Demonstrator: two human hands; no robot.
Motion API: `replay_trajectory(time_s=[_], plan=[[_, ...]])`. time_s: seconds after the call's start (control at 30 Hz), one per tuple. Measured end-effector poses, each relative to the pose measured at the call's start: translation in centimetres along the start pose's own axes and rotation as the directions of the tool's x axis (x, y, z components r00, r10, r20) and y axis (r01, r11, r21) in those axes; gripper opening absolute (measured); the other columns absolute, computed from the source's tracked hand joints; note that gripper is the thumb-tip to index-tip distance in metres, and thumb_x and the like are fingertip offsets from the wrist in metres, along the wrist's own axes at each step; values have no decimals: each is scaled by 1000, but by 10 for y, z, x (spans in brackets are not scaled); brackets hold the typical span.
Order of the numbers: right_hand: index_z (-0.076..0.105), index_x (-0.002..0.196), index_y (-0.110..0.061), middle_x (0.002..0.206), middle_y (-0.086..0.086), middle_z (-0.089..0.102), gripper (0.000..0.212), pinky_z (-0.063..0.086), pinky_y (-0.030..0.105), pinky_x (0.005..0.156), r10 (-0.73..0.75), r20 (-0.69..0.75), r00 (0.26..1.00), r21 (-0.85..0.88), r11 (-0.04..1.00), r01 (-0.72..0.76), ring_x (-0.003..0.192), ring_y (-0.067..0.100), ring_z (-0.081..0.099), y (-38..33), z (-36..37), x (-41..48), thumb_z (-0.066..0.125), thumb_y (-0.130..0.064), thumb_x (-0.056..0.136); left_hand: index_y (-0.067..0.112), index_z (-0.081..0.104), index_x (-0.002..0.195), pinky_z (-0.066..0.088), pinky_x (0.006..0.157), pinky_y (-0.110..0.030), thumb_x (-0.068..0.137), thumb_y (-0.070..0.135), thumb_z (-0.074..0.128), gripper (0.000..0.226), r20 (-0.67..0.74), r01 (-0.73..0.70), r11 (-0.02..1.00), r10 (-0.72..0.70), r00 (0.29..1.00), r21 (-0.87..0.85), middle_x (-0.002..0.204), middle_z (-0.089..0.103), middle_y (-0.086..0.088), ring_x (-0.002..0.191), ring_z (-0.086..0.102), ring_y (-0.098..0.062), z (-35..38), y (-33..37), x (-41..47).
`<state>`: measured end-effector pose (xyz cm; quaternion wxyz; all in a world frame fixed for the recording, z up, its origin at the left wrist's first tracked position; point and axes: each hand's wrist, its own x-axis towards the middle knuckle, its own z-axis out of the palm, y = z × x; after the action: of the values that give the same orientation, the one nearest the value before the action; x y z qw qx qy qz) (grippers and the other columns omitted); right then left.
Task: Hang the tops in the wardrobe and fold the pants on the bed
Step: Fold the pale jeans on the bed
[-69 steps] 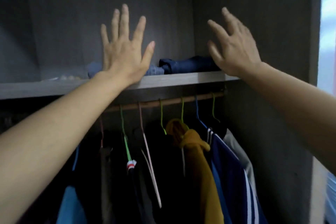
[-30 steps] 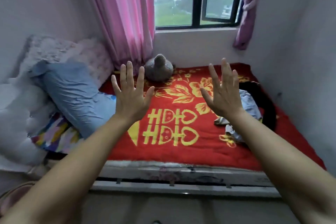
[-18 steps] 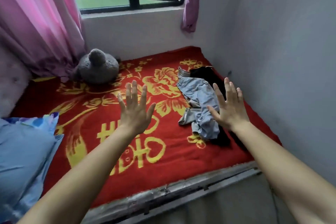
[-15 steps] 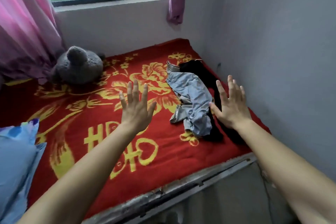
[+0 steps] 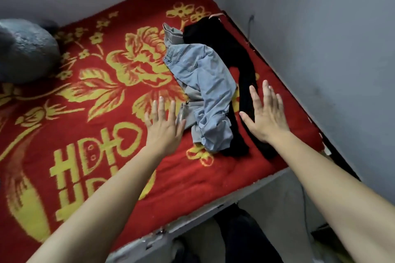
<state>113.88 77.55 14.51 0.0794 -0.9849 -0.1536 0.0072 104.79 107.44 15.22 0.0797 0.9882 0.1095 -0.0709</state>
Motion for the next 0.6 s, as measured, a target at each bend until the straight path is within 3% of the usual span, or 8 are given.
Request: replay_trajectory(time_s=[0.27, 0.47, 0.53, 0.6], plan=[[5, 160, -16, 165, 22, -4, 76, 15, 51, 122, -38, 248, 968, 104, 995, 12, 152, 37, 8, 28, 123, 64, 41, -48, 101, 22, 6, 158, 9, 119, -58, 95, 66, 22, 78, 201, 222, 967, -194, 960, -126, 165, -8, -13, 151, -11, -29, 105, 31, 56], [1, 160, -18, 165, 19, -4, 83, 29, 52, 115, -46, 357, 933, 144, 990, -6, 150, 38, 14, 44, 202, 65, 53, -20, 96, 27, -2, 158, 5, 119, -52, 82, 79, 47, 105, 325, 137, 976, -77, 943, -168, 165, -10, -9, 151, -13, -27, 197, 47, 77], [-2, 160, -22, 166, 17, -5, 88, 32, 53, 114, -43, 376, 925, 149, 989, -15, 150, 37, 14, 46, 223, 58, 54, -13, 92, 28, 4, 158, 20, 117, -49, 84, 57, 65, 100, 316, 120, 962, -37, 948, -246, 164, 15, -11, 150, 13, -32, 221, 51, 81], [-3, 159, -23, 166, 16, -5, 90, 32, 52, 114, -45, 388, 921, 150, 989, -15, 149, 37, 15, 44, 239, 47, 53, -10, 90, 31, 30, 152, 45, 95, -44, 84, 25, 63, 76, 275, 157, 943, -74, 959, -295, 140, 51, -14, 120, 52, -38, 234, 53, 82]])
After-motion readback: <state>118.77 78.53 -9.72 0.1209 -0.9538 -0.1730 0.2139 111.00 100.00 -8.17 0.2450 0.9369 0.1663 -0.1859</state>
